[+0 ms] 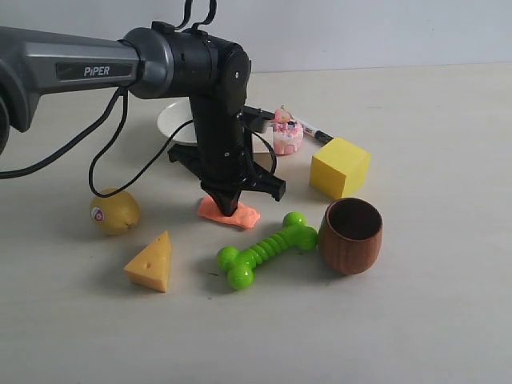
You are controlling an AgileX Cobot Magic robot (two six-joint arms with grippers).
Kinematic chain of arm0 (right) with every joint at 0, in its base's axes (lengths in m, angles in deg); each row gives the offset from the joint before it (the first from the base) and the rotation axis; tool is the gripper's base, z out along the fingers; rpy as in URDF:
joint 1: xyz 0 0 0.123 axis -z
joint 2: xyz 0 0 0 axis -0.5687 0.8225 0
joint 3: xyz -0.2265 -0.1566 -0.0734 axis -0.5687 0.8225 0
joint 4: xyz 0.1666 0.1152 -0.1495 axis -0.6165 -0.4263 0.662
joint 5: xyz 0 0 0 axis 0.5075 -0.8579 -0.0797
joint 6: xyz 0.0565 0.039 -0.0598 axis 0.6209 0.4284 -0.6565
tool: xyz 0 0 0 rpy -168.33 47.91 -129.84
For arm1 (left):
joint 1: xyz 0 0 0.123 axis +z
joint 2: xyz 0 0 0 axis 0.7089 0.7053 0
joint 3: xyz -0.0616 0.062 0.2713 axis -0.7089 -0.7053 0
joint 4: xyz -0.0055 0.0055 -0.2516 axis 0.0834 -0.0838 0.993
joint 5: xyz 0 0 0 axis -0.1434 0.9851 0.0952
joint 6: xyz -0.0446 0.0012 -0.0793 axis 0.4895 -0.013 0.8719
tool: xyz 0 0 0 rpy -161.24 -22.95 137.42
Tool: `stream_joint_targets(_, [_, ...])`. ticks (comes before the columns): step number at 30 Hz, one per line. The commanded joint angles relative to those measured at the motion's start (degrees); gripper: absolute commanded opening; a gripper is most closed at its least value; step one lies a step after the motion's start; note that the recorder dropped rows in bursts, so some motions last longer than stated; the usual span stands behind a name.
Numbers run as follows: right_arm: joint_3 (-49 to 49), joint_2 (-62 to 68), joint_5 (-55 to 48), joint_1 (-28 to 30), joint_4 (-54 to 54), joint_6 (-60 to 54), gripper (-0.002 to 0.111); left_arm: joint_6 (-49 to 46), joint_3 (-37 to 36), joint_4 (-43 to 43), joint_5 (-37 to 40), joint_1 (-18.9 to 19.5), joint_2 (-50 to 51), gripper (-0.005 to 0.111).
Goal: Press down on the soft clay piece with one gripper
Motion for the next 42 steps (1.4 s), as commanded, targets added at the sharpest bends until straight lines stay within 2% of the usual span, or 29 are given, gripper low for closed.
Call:
stream_joint_targets(1, [0.29,-0.36,0.15,0.25,-0.02,0.03,0.0,0.14,-2.91,-0.71,1.54,-0.3,6.27,0.0])
stream_joint_targets(14, [0.29,-0.36,0.15,0.25,-0.02,0.03,0.0,0.14,-2.91,-2.7,1.93,-0.3,4.29,0.0])
stream_joint_targets(20, [0.29,-0.36,0.15,0.25,-0.02,0.03,0.0,0.25,-2.91,-7.01,2.42,-0.3,2.64,0.0])
stream_joint_targets(42, [0.29,-0.36,0.28,0.25,-0.02,0.03,0.0,0.37,-2.91,-7.84,3.1,-0.3,-3.83,0.0])
